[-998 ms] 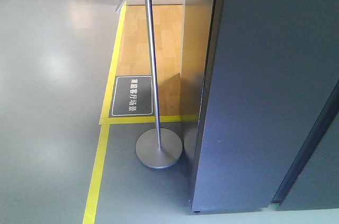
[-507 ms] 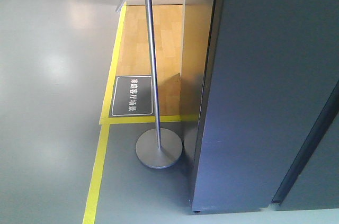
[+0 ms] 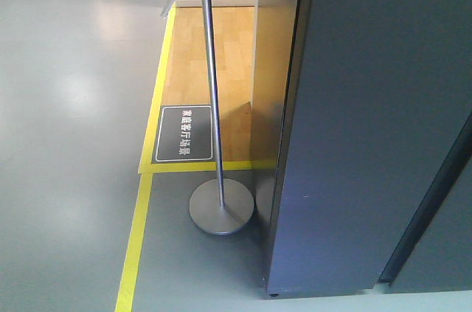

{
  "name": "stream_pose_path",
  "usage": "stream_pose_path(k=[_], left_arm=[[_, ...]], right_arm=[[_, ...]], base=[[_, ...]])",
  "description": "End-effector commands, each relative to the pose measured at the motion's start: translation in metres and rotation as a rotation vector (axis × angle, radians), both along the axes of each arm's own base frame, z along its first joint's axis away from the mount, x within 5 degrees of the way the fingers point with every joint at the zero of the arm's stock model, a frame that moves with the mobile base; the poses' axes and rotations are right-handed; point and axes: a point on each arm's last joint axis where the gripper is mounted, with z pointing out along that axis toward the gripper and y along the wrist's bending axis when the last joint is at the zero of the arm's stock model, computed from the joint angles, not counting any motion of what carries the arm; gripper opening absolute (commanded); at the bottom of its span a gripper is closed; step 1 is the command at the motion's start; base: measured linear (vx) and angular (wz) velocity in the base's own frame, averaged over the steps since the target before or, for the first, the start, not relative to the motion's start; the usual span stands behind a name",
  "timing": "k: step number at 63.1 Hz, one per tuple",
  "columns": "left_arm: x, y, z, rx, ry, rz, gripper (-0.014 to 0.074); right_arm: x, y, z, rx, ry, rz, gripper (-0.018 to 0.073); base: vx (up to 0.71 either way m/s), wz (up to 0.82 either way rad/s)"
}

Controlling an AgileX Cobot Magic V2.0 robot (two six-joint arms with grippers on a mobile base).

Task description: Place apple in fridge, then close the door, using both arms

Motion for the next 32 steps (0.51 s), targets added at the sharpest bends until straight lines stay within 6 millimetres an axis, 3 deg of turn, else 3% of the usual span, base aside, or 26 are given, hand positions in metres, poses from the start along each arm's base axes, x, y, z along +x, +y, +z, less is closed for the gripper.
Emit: stream_pose_path(k=[1,32], left_arm=[[-0.001,-0.0001,0.0006,-0.02,-0.072,-0.004,-0.0006],[-0.001,-0.0001,0.0006,-0.02,-0.072,-0.004,-0.0006]], right_arm=[[-0.0007,-0.0004,0.0024,-0.005,-0.072,-0.006,-0.0003],[-0.0008,-0.0002,0.0045,-0.059,-0.097,-0.004,-0.0003]], base=[[0.0,0.0],[0.0,0.0]])
